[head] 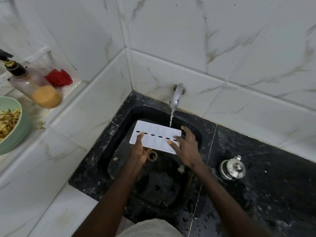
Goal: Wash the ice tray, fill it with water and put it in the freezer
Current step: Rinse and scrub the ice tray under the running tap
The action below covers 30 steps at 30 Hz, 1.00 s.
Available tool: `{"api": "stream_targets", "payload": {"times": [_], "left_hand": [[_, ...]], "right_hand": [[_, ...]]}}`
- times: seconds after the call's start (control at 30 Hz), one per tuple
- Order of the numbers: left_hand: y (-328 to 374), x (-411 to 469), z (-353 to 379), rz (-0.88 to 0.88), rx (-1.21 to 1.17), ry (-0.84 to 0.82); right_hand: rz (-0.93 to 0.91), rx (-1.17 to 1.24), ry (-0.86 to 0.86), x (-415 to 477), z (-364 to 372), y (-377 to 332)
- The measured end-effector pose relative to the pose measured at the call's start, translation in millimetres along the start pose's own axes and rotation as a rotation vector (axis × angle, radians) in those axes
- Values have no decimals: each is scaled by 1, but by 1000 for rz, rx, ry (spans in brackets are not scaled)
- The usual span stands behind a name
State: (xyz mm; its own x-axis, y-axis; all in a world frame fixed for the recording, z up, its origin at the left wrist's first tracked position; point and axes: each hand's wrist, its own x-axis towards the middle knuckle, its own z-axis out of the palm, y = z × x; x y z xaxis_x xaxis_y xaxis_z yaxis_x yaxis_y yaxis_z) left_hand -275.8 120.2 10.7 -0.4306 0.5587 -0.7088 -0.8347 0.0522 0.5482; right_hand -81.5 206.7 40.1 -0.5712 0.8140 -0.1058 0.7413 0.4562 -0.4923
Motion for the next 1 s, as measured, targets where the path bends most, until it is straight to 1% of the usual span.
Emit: {"api": "stream_targets", "payload": {"times": [0.07,0.13,0.2,0.27,0.33,0.43,0.53,0.67,0.77,0.87,1.0], "left_hand": [[3,0,-2,20,7,-10],[3,0,-1,9,10,-21],[1,-1,5,-5,20,-14],[-1,-1,9,-15,39,1],[0,-3,9,-13,39,10],[3,-1,3,10,5,-4],[4,-4,4,28,12,-5],[0,-10,11,-9,79,4],[-5,-14,17,-35,115,-16],[-3,-14,20,-36,88,-4],[5,-10,14,-7,35,10]], "right_hand": [[-47,-67,64,-2,0,10],[13,-114,91,-2,0,14],[104,-105,40,0,4,9],[83,-71,-3,1,7,4],[16,-73,47,1,7,6],[53,-26,135,-1,2,13],[31,-79,62,1,1,17],[24,-126,-95,10,3,11],[-14,-184,-172,16,6,-3],[-68,-265,-201,18,4,-5],[33,-271,-206,13,-6,3]]}}
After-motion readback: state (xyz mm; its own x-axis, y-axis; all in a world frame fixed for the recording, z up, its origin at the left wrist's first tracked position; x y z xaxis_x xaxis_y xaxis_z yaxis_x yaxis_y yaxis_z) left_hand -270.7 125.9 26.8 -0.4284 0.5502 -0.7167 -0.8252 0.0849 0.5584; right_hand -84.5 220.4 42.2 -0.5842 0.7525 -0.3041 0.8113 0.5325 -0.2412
